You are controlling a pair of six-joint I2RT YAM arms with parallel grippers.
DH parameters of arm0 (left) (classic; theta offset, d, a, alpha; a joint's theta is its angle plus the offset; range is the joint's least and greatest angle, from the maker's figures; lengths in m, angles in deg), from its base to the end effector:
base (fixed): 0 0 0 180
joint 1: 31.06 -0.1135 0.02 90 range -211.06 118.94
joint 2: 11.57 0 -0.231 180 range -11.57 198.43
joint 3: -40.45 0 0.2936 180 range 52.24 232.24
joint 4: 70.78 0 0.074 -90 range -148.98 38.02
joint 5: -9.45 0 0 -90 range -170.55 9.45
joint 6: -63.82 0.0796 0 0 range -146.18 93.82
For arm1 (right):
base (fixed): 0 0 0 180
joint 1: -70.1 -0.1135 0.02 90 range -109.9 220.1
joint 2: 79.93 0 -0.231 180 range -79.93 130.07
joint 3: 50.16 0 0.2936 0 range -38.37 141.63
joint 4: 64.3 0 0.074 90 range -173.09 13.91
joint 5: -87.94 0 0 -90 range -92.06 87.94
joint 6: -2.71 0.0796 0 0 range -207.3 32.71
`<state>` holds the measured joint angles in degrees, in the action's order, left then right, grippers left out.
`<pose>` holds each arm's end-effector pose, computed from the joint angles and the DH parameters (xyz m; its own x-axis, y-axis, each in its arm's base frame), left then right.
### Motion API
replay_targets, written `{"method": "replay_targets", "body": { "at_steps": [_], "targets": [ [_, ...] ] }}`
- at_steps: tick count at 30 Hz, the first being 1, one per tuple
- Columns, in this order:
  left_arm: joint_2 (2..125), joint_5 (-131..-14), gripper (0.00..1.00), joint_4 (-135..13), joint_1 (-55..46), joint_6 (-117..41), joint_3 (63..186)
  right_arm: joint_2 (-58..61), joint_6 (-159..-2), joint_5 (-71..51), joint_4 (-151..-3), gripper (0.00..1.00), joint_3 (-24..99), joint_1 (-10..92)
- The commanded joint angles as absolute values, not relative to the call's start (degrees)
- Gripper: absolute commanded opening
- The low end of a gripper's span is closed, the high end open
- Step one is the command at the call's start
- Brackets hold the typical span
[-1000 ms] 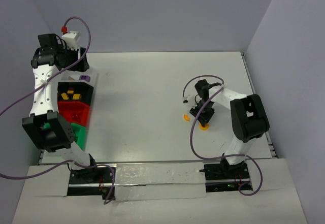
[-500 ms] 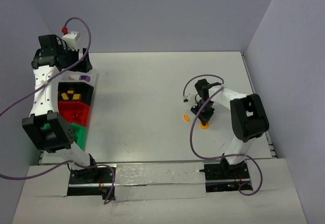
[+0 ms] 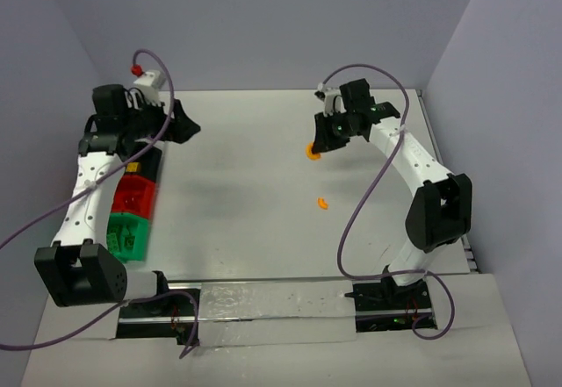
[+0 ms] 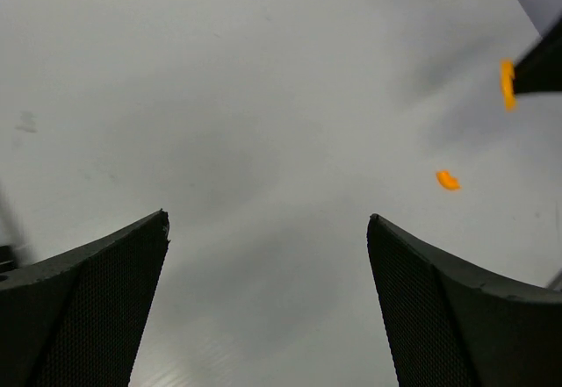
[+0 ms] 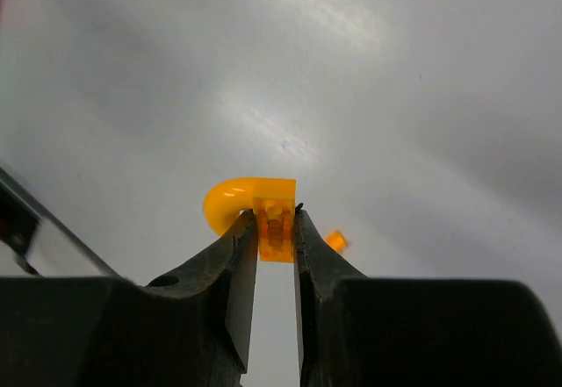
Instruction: Sort the legos into containers by color
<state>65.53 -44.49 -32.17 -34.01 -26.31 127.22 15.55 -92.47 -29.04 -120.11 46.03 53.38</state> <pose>0.3808 -0.0273 0.3210 -0.4843 -0.0268 -0.8745 0.4717 0.8338 -0.2868 0.3905 0.1550 0.2282 -0.7367 -0.3053 -0.6034 -0.5738 0.7543 0.3189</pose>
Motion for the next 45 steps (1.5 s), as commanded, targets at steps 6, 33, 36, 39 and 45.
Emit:
{"method": "replay_targets", "body": {
  "at_steps": [6, 33, 36, 39, 45],
  "targets": [
    [64.59, -46.18, 0.99, -42.01, -19.32, -33.22, 119.15, 21.97, -57.1, -21.16, -109.4, 0.0, 54.8, 47.38],
    [78.08, -44.71, 0.86, -48.71, -8.04, -44.52, 124.9, 26.27, -46.16, -25.77, -104.97, 0.0, 58.2, 39.27],
    [78.32, -44.43, 0.78, -49.66, -8.04, -45.16, 124.67, 26.28, -46.19, -26.76, -104.76, 0.0, 58.33, 38.63],
    [78.9, -43.96, 0.65, -49.64, -8.06, -45.13, 125.16, 26.3, -46.45, -27.6, -104.24, 0.0, 58.31, 38.25],
    [79.7, -42.7, 0.34, -49.19, -8.12, -44.57, 125.78, 26.27, -46.75, -29.1, -103.56, 0.0, 57.92, 38.19]
  ]
}}
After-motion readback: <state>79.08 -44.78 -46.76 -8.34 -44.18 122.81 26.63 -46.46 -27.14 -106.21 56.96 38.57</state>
